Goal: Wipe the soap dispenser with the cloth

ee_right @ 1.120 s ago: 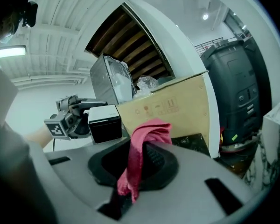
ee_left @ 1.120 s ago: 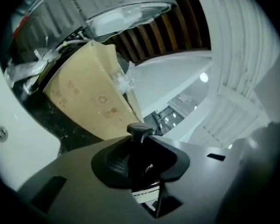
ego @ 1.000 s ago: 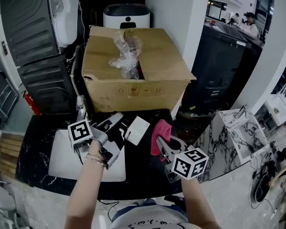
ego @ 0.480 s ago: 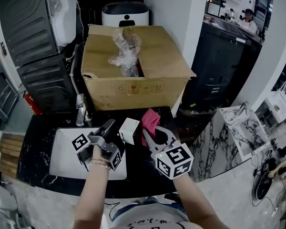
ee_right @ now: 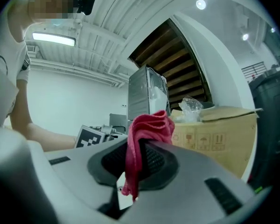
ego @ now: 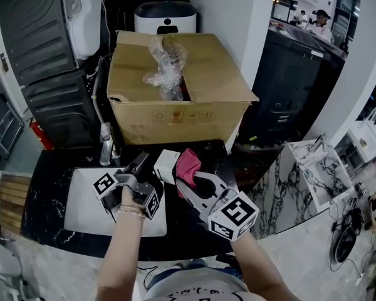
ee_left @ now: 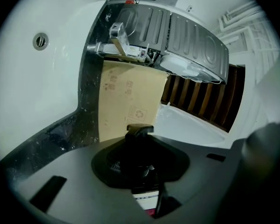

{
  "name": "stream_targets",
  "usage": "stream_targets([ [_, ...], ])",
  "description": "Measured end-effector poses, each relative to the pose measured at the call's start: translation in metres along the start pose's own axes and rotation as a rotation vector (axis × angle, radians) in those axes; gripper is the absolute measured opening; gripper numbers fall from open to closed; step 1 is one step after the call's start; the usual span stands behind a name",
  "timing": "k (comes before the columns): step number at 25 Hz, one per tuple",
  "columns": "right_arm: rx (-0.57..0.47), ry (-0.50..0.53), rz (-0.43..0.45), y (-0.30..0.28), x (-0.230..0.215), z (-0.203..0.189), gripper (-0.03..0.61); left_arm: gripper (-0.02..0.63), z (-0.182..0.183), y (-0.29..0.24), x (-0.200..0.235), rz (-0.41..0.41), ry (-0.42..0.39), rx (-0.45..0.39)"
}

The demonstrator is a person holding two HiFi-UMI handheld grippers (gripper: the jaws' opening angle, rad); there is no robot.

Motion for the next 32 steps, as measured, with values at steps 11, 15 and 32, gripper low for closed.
stream_targets([
  [11, -0.014, -0.153, -0.208, 0.011, -0.066, -0.023, 0.051, 0.110, -0.003, -0.003, -0.006, -0.030, -0.044, 0.022],
  [15, 0.029, -0.159, -0.179, -0.001, -0.062, -0.036, 0.052, 0.110, -0.006, -0.004, -0.005, -0.026, -0.052, 0.008],
  [32, 0.078, -0.215, 0.013, 0.022, -0.010, -0.051, 0.052, 0.110, -0.006, -0.011, -0.017, -0.097, -0.286, 0.035],
])
Point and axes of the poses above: the fingertips, and each gripper's own axes: y backward along the fingers, x to its left, z out of its top, the point moved 1 cm from there along y, backward along the fingers, and after that the axes turned 3 degrees about -y, right-handed, at the moved point
